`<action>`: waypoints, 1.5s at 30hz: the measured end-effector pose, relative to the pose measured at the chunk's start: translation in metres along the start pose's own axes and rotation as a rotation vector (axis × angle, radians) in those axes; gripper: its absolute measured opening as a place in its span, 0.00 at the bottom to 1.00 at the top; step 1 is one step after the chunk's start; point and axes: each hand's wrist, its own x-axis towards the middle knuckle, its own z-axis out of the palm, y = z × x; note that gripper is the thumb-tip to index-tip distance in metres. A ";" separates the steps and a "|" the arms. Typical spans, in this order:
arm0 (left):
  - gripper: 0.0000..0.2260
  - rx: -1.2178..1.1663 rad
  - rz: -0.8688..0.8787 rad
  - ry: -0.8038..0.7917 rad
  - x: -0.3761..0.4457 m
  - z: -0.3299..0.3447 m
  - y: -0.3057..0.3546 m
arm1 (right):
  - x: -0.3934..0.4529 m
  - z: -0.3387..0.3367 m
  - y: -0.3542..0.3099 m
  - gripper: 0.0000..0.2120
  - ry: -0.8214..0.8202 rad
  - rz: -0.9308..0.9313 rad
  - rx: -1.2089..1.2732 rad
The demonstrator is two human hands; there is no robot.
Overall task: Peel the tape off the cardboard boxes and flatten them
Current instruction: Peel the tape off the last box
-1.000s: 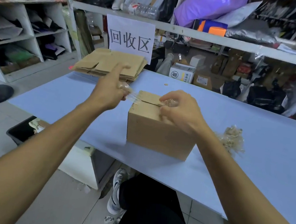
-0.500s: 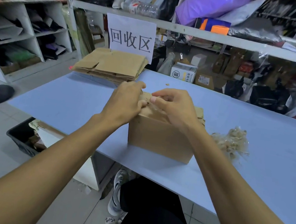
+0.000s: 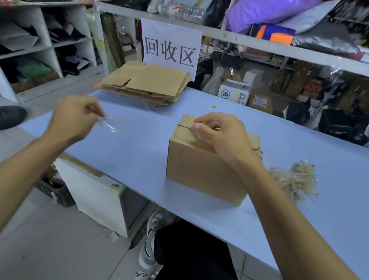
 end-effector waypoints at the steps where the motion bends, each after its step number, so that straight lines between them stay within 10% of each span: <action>1: 0.11 0.000 -0.034 0.006 -0.005 -0.009 -0.005 | 0.000 0.001 0.000 0.07 0.002 -0.006 -0.032; 12: 0.06 -0.487 0.150 -0.063 -0.041 0.060 0.144 | -0.016 -0.020 -0.008 0.22 -0.039 -0.015 0.524; 20: 0.09 -0.735 0.328 -0.351 -0.055 0.075 0.196 | -0.028 -0.083 -0.009 0.08 0.262 -0.119 0.183; 25: 0.17 -0.268 0.536 -0.335 -0.065 0.093 0.211 | -0.069 -0.141 0.044 0.02 0.510 0.037 -0.112; 31: 0.12 0.163 0.582 -0.399 -0.079 0.118 0.211 | -0.105 -0.117 0.105 0.18 0.055 0.375 -0.678; 35: 0.11 0.140 0.621 -0.372 -0.079 0.118 0.206 | -0.101 -0.128 0.083 0.38 -0.134 0.358 -0.661; 39: 0.12 0.136 0.689 -0.329 -0.078 0.115 0.204 | -0.092 -0.142 0.042 0.28 0.137 0.130 -0.474; 45: 0.17 0.347 0.506 -0.166 -0.076 0.072 0.200 | -0.094 -0.087 0.019 0.30 -0.052 0.293 -0.120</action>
